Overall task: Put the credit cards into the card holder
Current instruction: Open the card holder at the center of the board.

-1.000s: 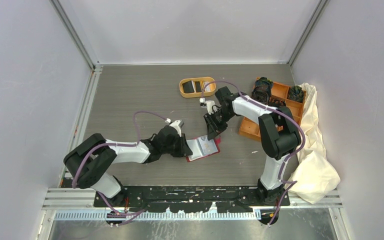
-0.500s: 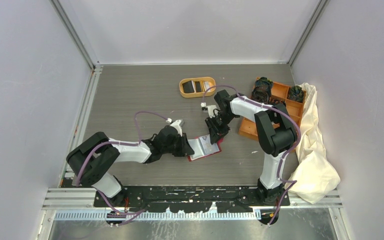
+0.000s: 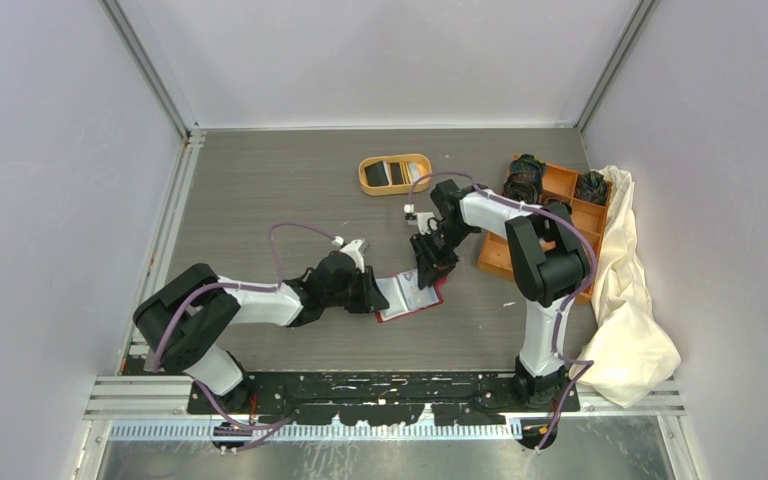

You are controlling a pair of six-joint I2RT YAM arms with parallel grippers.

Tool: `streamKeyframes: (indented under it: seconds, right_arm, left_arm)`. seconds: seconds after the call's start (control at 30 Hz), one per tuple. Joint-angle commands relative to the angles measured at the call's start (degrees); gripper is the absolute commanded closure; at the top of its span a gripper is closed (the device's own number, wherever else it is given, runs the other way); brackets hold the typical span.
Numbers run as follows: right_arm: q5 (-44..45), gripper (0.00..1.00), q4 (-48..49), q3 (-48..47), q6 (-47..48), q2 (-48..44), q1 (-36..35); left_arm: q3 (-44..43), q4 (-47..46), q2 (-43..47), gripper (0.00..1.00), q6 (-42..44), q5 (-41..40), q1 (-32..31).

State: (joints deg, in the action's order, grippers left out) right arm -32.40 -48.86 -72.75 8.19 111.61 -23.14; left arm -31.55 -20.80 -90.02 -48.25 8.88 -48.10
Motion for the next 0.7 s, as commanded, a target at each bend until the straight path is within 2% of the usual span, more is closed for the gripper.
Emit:
streamKeyframes:
  seconds: [0.0,0.2,0.3,0.67]
  right_arm:
    - [-8.8,0.66,-0.9,-1.2,-1.7,2.5,0.8]
    - [-19.6,0.68,-0.1,-0.5,-2.4,0.8,3.3]
    - [-22.3,0.68,-0.1,-0.5,-2.4,0.6,3.5]
    - [-31.9,0.66,-0.6,-0.2,-2.0,2.8,3.4]
  left_arm:
    - [0.1,-1.6,-1.0,0.79,0.1,0.5,-0.1]
    - [0.1,-2.0,-1.3,0.78,0.1,0.7,-0.1]
    - [0.0,-2.2,-1.3,0.76,0.2,0.9,-0.1]
    - [2.5,-8.8,1.4,0.58,-1.6,4.3,0.4]
